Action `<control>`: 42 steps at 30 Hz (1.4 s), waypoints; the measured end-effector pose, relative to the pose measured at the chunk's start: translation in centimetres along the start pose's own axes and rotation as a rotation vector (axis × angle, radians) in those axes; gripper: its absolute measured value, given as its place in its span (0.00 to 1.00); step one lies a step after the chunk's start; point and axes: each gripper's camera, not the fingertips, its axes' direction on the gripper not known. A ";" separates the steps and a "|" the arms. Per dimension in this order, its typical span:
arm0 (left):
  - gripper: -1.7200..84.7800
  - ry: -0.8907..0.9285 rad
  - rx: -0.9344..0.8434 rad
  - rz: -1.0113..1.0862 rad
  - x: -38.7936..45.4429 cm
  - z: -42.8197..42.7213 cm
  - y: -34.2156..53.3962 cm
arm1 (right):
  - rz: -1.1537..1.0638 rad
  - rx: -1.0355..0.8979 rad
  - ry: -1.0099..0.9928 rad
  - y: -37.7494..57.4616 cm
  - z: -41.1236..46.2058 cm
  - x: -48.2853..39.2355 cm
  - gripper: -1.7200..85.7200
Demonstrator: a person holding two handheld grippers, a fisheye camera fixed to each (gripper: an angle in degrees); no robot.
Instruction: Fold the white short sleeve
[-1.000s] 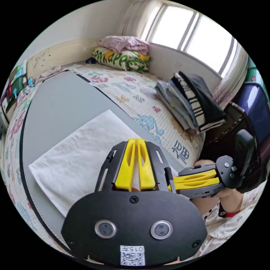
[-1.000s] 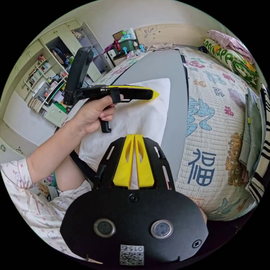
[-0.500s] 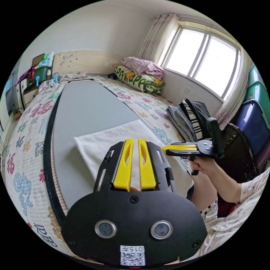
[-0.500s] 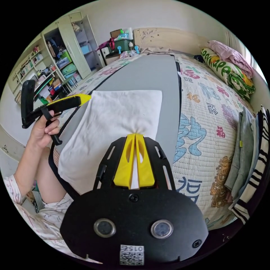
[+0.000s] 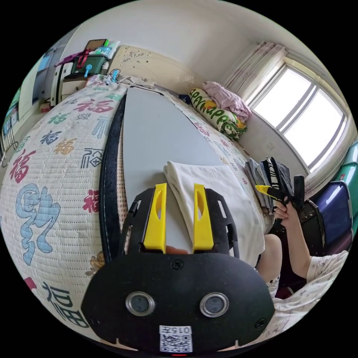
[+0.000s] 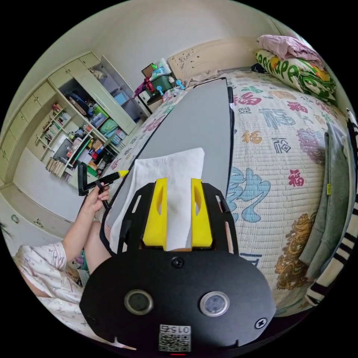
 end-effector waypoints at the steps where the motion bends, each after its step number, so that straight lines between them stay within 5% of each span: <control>1: 0.16 0.007 -0.011 -0.004 -0.2 0.4 -0.3 | 0.002 -0.007 0.024 -0.7 0.3 0.1 0.14; 10: 0.20 0.049 -0.107 0.024 -2.1 4.1 -1.0 | 0.094 -0.163 0.019 -7.7 10.1 1.0 0.18; 20: 0.09 0.223 -0.208 -0.076 -9.8 4.3 6.7 | 0.168 -0.218 -0.052 -8.6 19.1 -1.0 0.13; 22: 0.08 0.205 -0.118 -0.058 -9.9 2.1 9.8 | 0.173 -0.194 -0.054 -7.8 19.5 -1.7 0.10; 35: 0.05 0.370 0.376 0.546 8.2 -22.6 32.1 | -0.118 0.413 -0.075 9.6 -1.1 -13.5 0.09; 42: 0.05 0.558 0.451 0.717 20.2 -22.6 41.0 | -0.263 0.720 0.250 20.6 -13.1 -16.5 0.09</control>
